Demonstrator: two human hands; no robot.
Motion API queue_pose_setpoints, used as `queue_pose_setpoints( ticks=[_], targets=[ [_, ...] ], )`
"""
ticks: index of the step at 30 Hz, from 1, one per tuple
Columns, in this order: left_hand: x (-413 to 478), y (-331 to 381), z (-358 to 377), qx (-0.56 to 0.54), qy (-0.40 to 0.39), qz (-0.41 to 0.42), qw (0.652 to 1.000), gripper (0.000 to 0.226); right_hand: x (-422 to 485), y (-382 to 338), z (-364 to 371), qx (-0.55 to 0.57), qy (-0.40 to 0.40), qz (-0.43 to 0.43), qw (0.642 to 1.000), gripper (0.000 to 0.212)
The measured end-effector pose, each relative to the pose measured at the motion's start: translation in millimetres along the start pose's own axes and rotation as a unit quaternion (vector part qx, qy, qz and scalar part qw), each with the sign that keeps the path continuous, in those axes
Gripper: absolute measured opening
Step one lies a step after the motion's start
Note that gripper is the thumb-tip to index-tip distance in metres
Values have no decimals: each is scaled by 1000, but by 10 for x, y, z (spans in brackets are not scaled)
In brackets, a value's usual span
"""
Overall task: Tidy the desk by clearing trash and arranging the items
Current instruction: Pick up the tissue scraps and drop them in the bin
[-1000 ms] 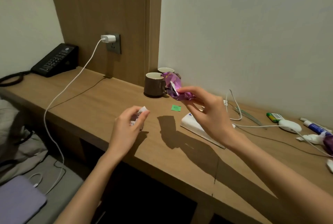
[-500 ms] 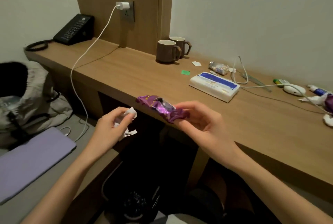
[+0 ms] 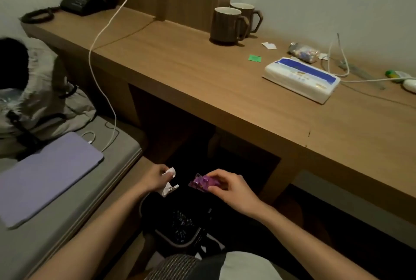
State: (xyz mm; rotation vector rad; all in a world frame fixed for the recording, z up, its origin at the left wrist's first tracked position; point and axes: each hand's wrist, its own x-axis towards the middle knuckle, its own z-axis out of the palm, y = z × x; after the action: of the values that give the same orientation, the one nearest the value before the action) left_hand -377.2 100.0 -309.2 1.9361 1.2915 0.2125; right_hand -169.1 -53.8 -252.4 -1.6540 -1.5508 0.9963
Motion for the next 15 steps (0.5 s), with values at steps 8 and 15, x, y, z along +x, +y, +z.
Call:
queue_pose_setpoints(
  ticks=[8,15],
  targets=[
    [367,-516,453,-25,-109,-157,981,30,572,817,573,1,-49,166,985,36],
    [307,-464,440,7,-171,-113,979,54,630,840,530,9,-88,195,977,44]
  ],
)
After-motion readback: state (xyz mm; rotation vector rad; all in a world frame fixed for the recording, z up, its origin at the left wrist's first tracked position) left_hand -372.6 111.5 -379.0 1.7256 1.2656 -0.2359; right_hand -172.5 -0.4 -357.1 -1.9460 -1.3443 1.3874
